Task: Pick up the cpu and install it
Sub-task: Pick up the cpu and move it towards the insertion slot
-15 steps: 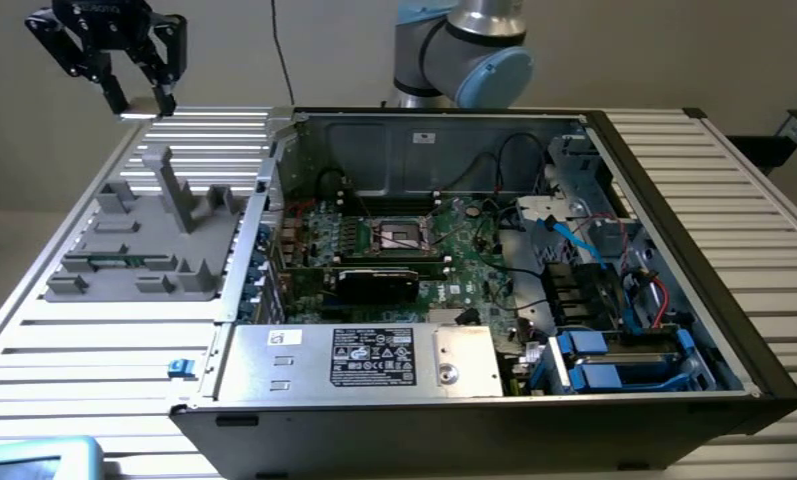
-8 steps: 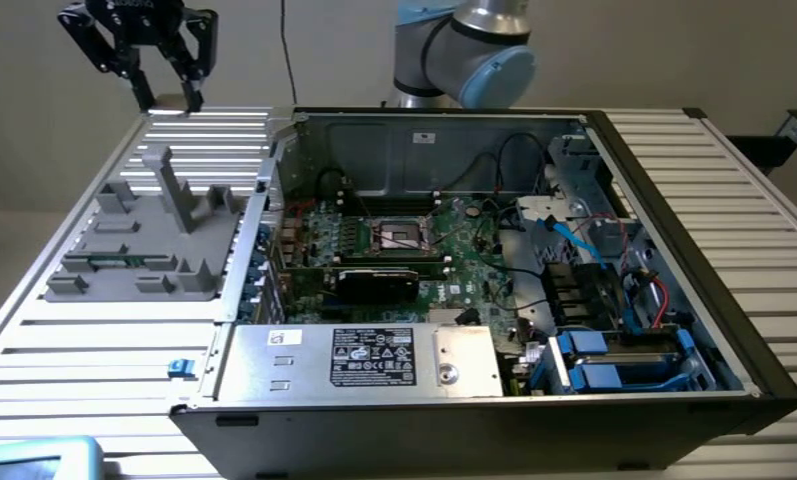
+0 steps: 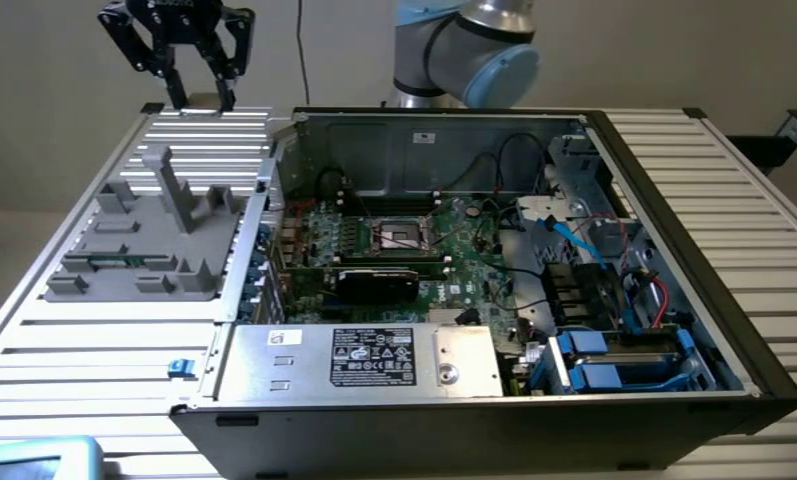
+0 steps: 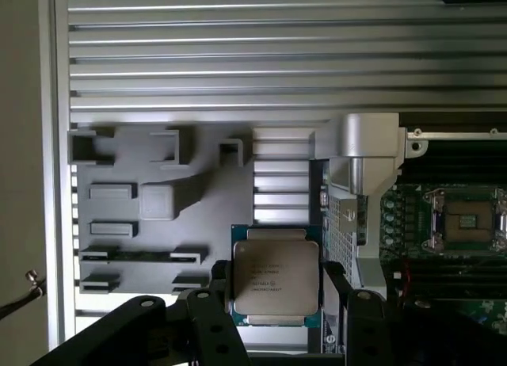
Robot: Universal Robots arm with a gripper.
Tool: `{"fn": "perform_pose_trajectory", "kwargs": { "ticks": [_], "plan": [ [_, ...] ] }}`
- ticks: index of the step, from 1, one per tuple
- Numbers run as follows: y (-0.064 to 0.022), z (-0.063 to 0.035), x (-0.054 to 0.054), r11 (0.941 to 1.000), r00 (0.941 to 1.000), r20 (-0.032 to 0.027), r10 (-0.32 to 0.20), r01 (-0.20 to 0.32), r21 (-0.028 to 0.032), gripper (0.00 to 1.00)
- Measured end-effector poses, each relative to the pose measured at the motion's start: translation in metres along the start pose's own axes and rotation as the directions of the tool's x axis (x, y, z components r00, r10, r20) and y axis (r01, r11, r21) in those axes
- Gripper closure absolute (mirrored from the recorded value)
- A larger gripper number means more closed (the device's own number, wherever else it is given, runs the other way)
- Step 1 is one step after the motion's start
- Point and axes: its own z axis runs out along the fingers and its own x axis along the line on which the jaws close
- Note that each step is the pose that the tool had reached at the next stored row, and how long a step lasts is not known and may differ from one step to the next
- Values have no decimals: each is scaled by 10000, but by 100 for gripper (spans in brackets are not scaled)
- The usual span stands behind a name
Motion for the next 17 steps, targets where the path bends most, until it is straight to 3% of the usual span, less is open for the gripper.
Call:
{"fn": "perform_pose_trajectory", "kwargs": {
  "ticks": [17],
  "plan": [
    [13, -17, -556, 10000, 10000, 0, 0, 0, 0, 45]
  ]
}}
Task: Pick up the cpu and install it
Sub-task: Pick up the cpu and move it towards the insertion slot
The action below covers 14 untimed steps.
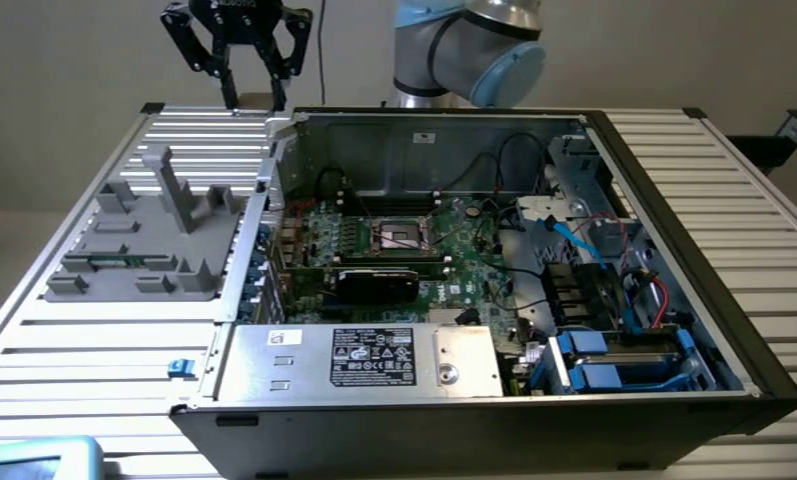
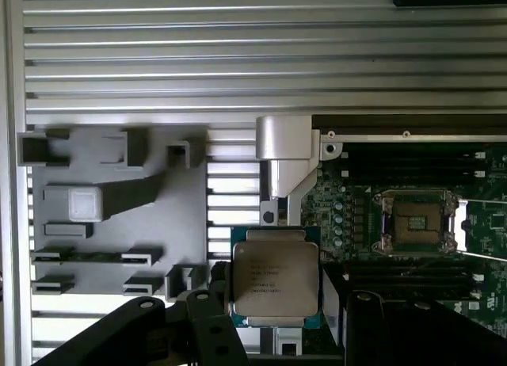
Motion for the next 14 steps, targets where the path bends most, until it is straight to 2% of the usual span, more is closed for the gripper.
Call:
{"fn": "perform_pose_trajectory", "kwargs": {
  "ticks": [14],
  "plan": [
    [9, 5, -385, 10000, 10000, 1, 2, -2, 0, 45]
  ]
}}
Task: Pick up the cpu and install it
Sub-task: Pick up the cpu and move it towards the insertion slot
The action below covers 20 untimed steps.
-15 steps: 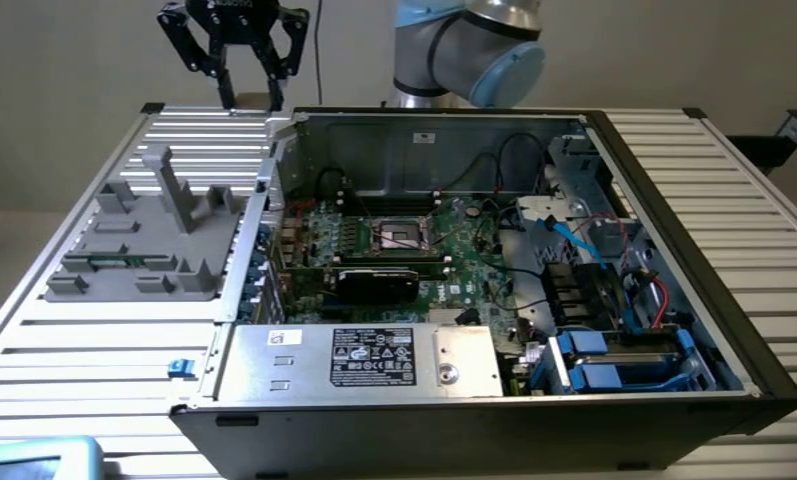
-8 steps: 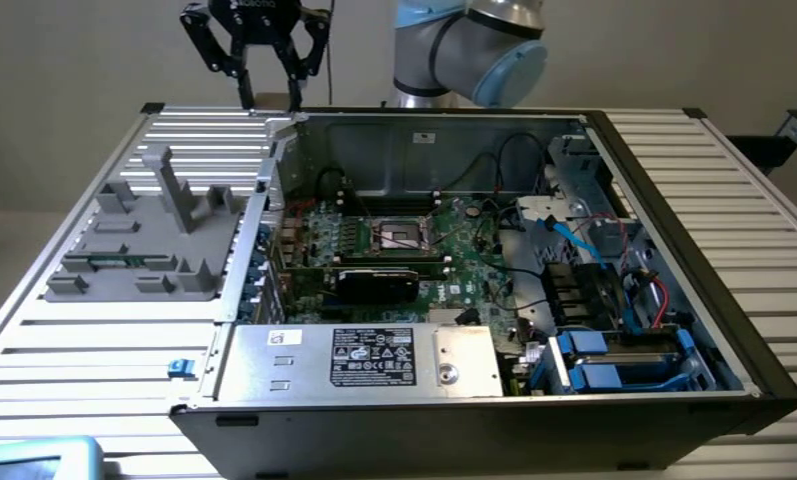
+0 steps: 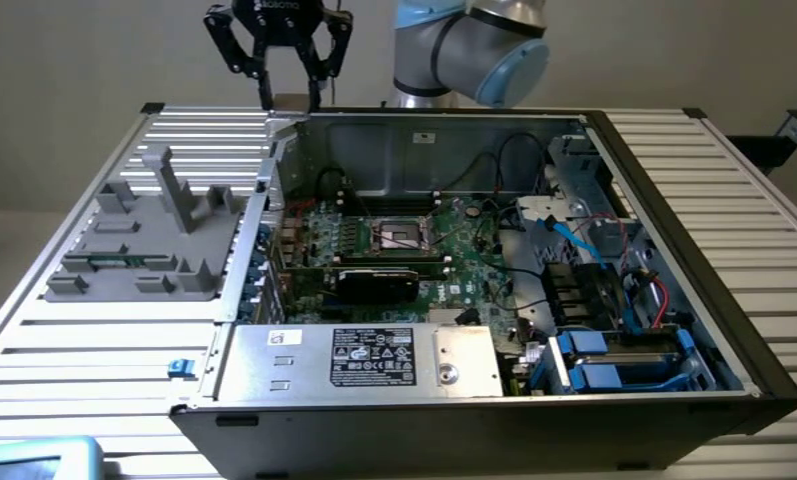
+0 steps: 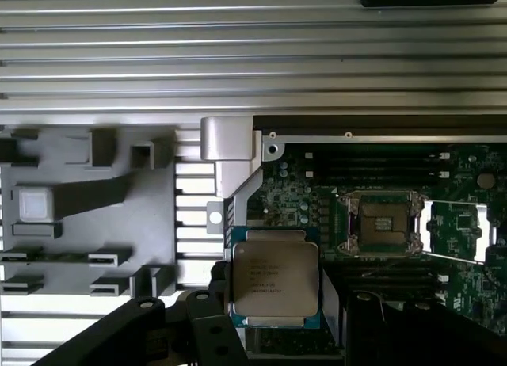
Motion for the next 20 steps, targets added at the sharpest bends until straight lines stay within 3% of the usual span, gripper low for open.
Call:
{"fn": "perform_pose_trajectory", "kwargs": {
  "ticks": [6, 8, 13, 20],
  "plan": [
    [3, 14, -130, 10000, 10000, 39, 4, -4, -2, 45],
    [3, 22, -159, 10000, 9999, 104, 5, -5, -3, 45],
    [3, 41, -208, 10000, 9994, 349, 17, -17, -11, 45],
    [4, 92, -317, 10000, 9989, 469, 51, -49, -41, 45]
  ]
}}
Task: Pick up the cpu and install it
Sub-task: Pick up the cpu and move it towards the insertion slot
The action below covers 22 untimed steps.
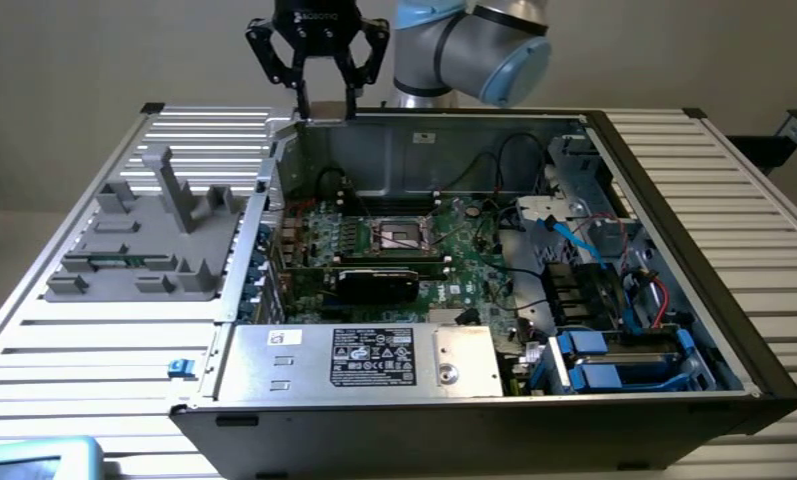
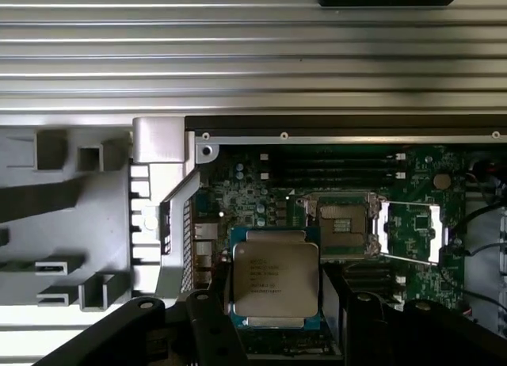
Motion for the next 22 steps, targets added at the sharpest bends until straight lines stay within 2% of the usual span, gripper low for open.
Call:
{"fn": "perform_pose_trajectory", "kwargs": {
  "ticks": [8, 22],
  "plan": [
    [2, 79, -193, 10000, 10000, 13, 24, -24, -39, 45],
    [8, 240, -597, 9999, 10000, 13, 74, -74, -112, 45]
  ]
}}
